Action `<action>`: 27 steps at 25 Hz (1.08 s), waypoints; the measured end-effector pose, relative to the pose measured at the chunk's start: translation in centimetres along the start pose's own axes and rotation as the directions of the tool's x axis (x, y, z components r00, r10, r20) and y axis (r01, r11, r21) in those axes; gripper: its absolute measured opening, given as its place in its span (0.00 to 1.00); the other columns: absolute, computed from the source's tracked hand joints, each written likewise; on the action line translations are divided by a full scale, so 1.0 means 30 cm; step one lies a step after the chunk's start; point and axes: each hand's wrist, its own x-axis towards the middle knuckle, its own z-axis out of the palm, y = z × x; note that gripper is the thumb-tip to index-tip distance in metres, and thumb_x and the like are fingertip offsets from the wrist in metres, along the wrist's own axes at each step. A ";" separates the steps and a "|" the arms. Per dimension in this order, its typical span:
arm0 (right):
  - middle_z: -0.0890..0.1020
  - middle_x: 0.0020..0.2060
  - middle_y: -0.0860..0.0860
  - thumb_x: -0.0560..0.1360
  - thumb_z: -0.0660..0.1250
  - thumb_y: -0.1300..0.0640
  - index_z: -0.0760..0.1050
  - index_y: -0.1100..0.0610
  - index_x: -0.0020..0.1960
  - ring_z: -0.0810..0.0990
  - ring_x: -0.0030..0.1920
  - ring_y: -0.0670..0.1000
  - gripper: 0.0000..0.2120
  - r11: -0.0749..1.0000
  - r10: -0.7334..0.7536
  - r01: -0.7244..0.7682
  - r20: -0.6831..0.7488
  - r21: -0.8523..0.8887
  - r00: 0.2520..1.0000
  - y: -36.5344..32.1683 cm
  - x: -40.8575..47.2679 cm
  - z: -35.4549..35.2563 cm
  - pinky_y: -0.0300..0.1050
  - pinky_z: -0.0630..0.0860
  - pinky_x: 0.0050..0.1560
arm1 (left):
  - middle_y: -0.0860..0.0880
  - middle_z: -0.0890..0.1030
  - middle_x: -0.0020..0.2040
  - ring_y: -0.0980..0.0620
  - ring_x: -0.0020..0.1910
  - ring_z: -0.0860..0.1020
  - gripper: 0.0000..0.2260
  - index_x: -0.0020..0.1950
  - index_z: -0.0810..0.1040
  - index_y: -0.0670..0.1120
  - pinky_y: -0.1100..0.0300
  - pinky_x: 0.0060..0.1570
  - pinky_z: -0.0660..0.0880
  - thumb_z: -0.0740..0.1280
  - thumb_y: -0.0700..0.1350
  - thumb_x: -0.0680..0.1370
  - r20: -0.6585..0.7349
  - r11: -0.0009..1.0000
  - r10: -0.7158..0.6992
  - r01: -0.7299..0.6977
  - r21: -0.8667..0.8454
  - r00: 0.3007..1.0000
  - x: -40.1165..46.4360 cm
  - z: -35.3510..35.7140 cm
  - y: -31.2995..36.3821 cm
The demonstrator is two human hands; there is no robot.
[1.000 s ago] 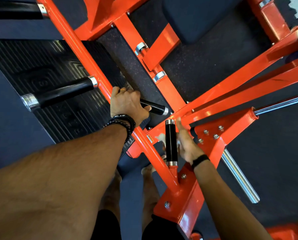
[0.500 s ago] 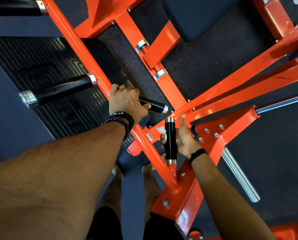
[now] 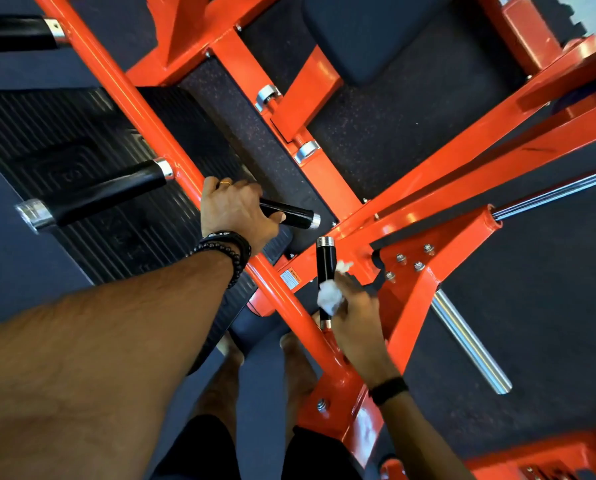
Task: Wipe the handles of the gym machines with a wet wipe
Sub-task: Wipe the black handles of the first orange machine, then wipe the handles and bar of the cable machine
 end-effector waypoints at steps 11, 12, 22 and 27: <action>0.76 0.40 0.50 0.72 0.69 0.64 0.81 0.62 0.42 0.73 0.40 0.41 0.03 0.956 -0.214 0.206 -0.014 -0.209 0.977 0.035 0.168 0.017 0.32 0.72 0.46 | 0.51 0.83 0.47 0.48 0.52 0.77 0.22 0.53 0.81 0.53 0.52 0.59 0.63 0.63 0.68 0.73 -0.029 0.999 0.002 -0.001 0.035 1.000 0.001 0.014 -0.002; 0.75 0.37 0.48 0.71 0.70 0.60 0.79 0.62 0.37 0.72 0.37 0.40 0.06 0.957 -0.202 0.204 0.030 -0.207 0.979 0.042 0.085 0.001 0.30 0.70 0.42 | 0.51 0.83 0.47 0.48 0.51 0.77 0.22 0.53 0.81 0.53 0.51 0.58 0.64 0.63 0.68 0.73 -0.028 0.999 0.002 -0.001 0.039 1.000 0.002 0.015 -0.004; 0.79 0.46 0.58 0.68 0.70 0.69 0.82 0.63 0.45 0.77 0.51 0.58 0.07 0.885 -0.248 0.270 0.107 -0.380 0.963 0.010 0.248 0.086 0.44 0.74 0.52 | 0.49 0.83 0.46 0.46 0.50 0.78 0.22 0.51 0.82 0.51 0.51 0.58 0.63 0.64 0.67 0.73 -0.053 0.998 0.021 -0.018 0.053 0.998 0.001 0.019 -0.004; 0.78 0.29 0.50 0.66 0.72 0.66 0.81 0.61 0.36 0.71 0.29 0.44 0.02 0.963 -0.113 0.105 -0.016 -0.250 0.993 0.075 -0.005 -0.078 0.37 0.65 0.33 | 0.45 0.83 0.46 0.43 0.51 0.79 0.24 0.51 0.82 0.48 0.49 0.59 0.63 0.65 0.67 0.70 -0.071 0.999 0.044 -0.042 0.034 0.997 0.009 0.029 -0.014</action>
